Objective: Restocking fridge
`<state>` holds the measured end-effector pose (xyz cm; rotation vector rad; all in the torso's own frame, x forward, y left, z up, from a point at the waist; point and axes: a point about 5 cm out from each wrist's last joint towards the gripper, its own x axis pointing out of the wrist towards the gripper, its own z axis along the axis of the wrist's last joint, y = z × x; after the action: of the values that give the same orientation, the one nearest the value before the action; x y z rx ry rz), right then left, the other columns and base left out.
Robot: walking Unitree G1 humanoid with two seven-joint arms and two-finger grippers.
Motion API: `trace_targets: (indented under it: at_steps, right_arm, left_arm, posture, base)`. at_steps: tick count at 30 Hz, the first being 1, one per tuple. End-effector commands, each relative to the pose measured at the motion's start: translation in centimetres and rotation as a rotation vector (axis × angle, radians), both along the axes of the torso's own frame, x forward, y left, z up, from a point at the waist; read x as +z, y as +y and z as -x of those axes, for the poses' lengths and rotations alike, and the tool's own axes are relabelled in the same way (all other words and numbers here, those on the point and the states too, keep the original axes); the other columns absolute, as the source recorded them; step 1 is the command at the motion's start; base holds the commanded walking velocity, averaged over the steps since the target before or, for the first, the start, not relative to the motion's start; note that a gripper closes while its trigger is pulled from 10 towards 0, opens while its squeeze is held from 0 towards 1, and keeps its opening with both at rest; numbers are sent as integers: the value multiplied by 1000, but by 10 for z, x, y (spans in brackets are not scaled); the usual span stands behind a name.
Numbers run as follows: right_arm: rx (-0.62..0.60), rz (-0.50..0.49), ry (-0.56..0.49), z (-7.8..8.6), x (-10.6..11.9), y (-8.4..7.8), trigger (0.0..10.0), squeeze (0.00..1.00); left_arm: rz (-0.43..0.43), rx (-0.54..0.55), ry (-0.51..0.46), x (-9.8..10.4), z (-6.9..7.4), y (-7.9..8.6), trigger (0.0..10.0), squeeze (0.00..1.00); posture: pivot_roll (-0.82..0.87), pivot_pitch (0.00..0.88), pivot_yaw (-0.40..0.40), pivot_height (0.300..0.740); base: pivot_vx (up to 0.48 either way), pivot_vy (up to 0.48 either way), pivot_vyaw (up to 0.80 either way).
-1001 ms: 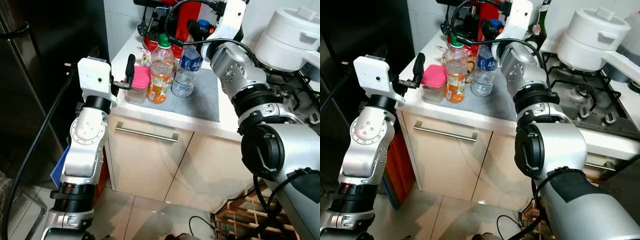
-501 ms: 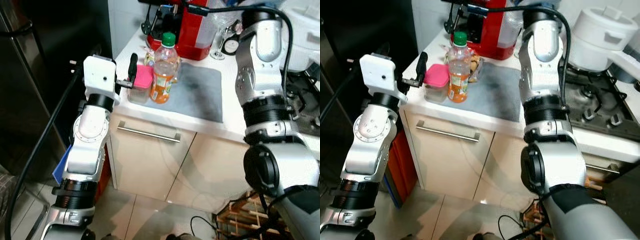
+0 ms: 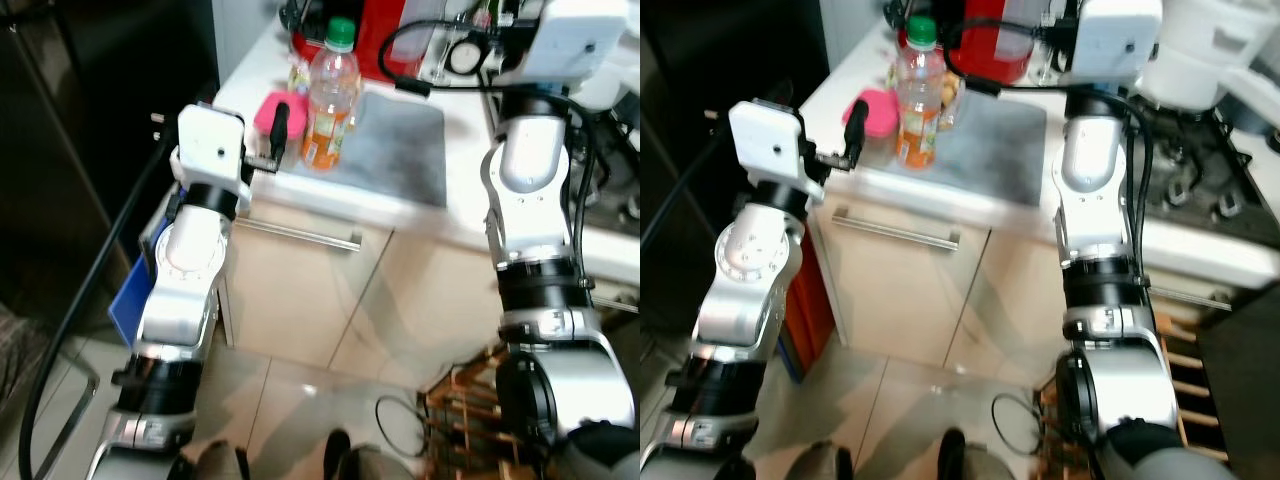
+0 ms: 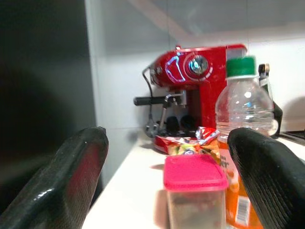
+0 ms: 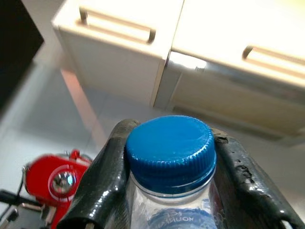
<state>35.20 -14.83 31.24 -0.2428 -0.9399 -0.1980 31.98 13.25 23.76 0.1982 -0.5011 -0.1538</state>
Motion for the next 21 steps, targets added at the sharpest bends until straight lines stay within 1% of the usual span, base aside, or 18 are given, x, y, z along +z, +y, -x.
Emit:
trace_targets:
  at_steps: [1, 6, 9, 11, 13, 14, 15, 16, 17, 18, 19, 21]
  right_arm:
    - [-27, 0, -62, 7, 11, -4, 0, 0]
    - [-22, 4, -40, 8, 5, 0, 0, 0]
    - [-18, -10, -20, 8, 1, -2, 0, 0]
    - [-19, -54, 19, 9, -6, -7, 0, 0]
    - [-42, -85, 54, 12, -17, -17, 0, 0]
    - [-42, -85, 54, 12, -17, -17, 0, 0]
    - [-79, -128, 94, 16, -29, -28, 0, 0]
    - [-91, -164, 122, 17, -36, -32, 0, 0]
    - [-97, -188, 139, 18, -41, -33, 0, 0]
    - [-97, -230, 175, 21, -53, -35, 0, 0]
    - [-97, -230, 175, 21, -53, -35, 0, 0]
    - [-80, -260, 221, 22, -65, -33, 0, 0]
  left_arm:
    - [1, -31, -13, 4, 0, -6, 10000, 0]
    - [-4, -36, -10, 4, 0, -6, 10000, 0]
    - [-5, -36, -8, 3, 0, -6, 10000, 0]
    - [-6, -35, -3, 2, 0, -4, 10000, 0]
    - [-8, -39, 8, 0, 0, -3, 10000, 0]
    - [-8, -39, 8, 0, 0, -3, 10000, 0]
    - [-15, -58, 31, -4, -2, -2, 10000, 0]
    - [-14, -63, 56, -7, -5, 0, 10000, 0]
    - [-12, -65, 73, -9, -6, 1, 10000, 0]
    - [1, -63, 130, -15, -11, 5, 10000, 0]
    - [1, -63, 130, -15, -11, 5, 10000, 0]
    - [16, -64, 177, -21, -15, 9, 10000, 0]
  posture:
    - [3, 0, -78, 740]
    - [5, 0, -76, 740]
    - [6, 0, -74, 740]
    - [0, 0, -59, 740]
    - [-4, 0, -44, 740]
    - [-4, 0, -44, 740]
    - [-21, 0, 6, 740]
    - [-33, 0, 38, 740]
    - [-36, 0, 49, 740]
    - [-44, 0, 77, 740]
    - [-44, 0, 77, 740]
    - [-56, 0, 112, 740]
  base:
    - [-398, 0, 0]
    - [-399, 0, 0]
    - [-398, 0, 0]
    - [-399, 0, 0]
    - [-326, 0, 0]
    - [-262, 0, 0]
    - [0, 0, 0]
    - [0, 0, 0]
    - [0, 0, 0]
    - [0, 0, 0]
    - [0, 0, 0]
    - [0, 0, 0]
